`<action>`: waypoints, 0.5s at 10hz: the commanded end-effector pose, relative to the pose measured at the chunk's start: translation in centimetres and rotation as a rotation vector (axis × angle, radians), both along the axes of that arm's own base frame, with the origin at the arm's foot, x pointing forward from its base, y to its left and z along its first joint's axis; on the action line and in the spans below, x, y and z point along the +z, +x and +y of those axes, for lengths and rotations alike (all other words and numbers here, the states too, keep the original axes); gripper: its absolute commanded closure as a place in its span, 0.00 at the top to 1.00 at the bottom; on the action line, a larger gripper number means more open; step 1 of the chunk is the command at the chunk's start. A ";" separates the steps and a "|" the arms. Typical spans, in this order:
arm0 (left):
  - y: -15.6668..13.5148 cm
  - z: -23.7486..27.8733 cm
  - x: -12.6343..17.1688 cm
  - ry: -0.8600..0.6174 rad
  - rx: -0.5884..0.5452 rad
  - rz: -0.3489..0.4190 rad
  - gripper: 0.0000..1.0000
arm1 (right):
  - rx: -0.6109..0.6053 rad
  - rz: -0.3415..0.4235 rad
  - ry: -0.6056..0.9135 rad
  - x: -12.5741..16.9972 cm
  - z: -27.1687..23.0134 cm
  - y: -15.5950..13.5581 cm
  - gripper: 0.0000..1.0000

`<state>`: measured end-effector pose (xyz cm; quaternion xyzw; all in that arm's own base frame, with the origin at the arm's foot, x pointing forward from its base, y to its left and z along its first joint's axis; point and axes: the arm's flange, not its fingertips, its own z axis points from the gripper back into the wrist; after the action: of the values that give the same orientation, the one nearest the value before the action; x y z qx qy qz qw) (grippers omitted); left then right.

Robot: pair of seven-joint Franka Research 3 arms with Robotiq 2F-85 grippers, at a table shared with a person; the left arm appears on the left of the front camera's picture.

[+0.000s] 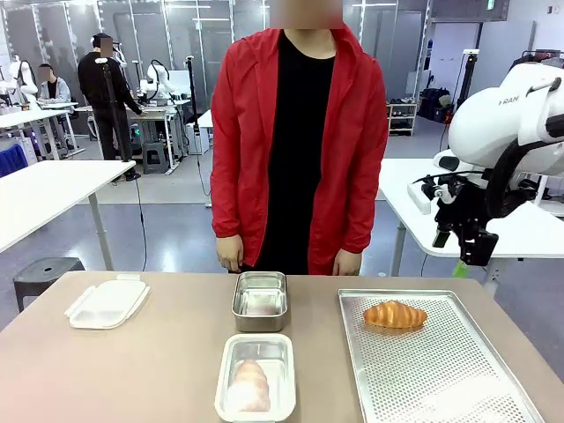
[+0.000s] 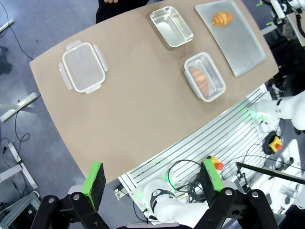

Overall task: Place the bread into the airtight container.
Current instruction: Pick up a Butter Roll and place it into an empty Airtight Container.

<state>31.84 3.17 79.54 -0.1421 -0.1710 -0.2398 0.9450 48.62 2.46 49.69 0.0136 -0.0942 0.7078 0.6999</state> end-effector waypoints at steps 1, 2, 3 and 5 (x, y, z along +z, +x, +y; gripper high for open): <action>-0.1 0.0 0.0 0.002 -0.010 -0.002 1.00 | 0.015 0.000 -0.001 0.3 0.0 -0.3 1.00; -0.1 0.0 0.0 0.002 -0.010 -0.002 1.00 | 0.015 0.000 -0.001 0.3 0.0 -0.3 1.00; -0.1 0.0 0.0 0.002 -0.010 -0.002 1.00 | 0.001 -0.001 -0.001 0.1 0.1 -0.1 1.00; -0.1 0.0 0.0 0.002 -0.010 -0.002 1.00 | 0.079 -0.046 0.117 -2.8 2.1 1.9 1.00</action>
<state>31.84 3.17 79.55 -0.1420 -0.1710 -0.2398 0.9450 49.41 3.81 48.49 0.0298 -0.1177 0.7178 0.6855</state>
